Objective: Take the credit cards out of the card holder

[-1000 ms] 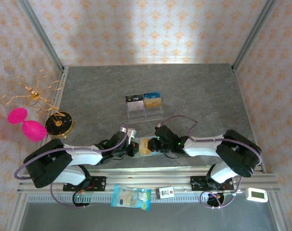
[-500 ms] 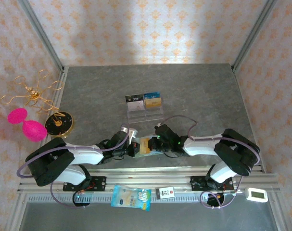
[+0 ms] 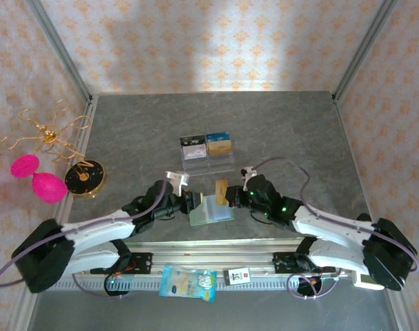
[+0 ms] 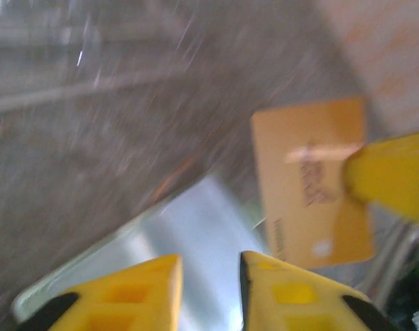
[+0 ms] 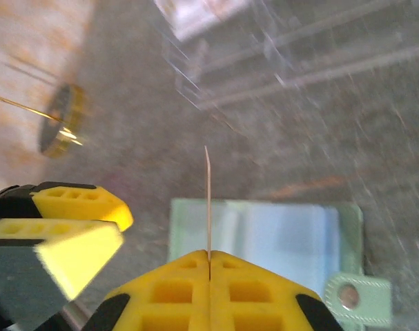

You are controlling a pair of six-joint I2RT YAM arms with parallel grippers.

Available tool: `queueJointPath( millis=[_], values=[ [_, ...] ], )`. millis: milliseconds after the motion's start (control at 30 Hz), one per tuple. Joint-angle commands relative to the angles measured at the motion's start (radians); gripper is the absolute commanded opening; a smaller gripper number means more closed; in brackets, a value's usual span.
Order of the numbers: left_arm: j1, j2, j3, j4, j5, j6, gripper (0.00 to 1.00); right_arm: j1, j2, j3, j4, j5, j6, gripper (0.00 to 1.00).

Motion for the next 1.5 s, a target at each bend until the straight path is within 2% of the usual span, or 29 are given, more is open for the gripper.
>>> queueJointPath(
  millis=[0,133,333,633,867,967,1067,1300,1433,1467],
  values=[
    [0.009,-0.091,0.011,0.167,0.028,-0.042,0.40,-0.001,-0.062,-0.017,0.149,0.062,-0.011,0.00],
    [0.009,-0.117,-0.021,0.378,0.045,-0.112,0.46,-0.001,-0.092,-0.044,0.342,0.063,0.044,0.00],
    [0.009,-0.099,-0.045,0.595,0.034,-0.200,0.48,-0.001,-0.095,-0.049,0.543,0.060,0.106,0.00],
    [0.010,-0.068,-0.028,0.651,0.030,-0.236,0.50,0.001,-0.070,-0.011,0.633,0.032,0.131,0.00],
    [0.010,-0.045,-0.026,0.671,0.047,-0.261,0.41,0.025,-0.035,0.017,0.668,0.030,0.120,0.00],
    [0.010,-0.033,-0.025,0.694,0.064,-0.270,0.34,0.033,-0.010,0.029,0.676,0.040,0.111,0.00],
    [0.009,-0.027,-0.020,0.708,0.080,-0.276,0.22,0.041,0.012,0.036,0.688,0.065,0.108,0.00],
    [0.013,-0.041,-0.018,0.696,0.064,-0.272,0.20,0.073,0.078,0.062,0.660,0.079,0.109,0.00],
    [0.029,-0.068,-0.006,0.633,0.061,-0.236,0.00,0.082,0.076,0.056,0.627,0.070,0.113,0.00],
    [0.037,-0.077,0.002,0.601,0.064,-0.220,0.00,0.082,0.070,0.057,0.605,0.065,0.107,0.00]
  ],
)
